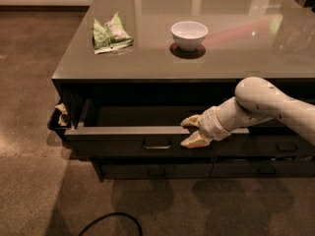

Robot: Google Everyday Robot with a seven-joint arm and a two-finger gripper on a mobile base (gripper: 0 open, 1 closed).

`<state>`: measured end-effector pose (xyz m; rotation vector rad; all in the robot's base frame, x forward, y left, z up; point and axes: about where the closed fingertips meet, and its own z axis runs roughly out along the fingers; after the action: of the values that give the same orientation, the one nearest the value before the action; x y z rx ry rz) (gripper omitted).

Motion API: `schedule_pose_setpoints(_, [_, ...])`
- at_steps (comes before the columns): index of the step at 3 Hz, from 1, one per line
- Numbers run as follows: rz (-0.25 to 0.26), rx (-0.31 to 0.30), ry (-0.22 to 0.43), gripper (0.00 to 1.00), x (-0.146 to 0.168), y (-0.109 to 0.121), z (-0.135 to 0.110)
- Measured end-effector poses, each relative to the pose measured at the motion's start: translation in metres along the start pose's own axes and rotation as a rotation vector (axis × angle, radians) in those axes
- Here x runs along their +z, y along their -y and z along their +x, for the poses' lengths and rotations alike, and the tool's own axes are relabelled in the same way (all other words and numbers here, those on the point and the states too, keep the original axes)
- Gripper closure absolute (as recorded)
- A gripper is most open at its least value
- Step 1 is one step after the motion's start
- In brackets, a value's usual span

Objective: Open top drawer

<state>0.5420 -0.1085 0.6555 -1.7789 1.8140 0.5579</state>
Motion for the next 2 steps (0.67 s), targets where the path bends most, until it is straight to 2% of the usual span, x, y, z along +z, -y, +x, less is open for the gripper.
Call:
schedule_pose_setpoints(1, [0.000,0.000,0.000,0.82,-0.0038,0.0016,-0.0027])
schedule_pose_setpoints(2, [-0.020,0.011,-0.027,0.66,-0.0058,-0.0045,0.0042])
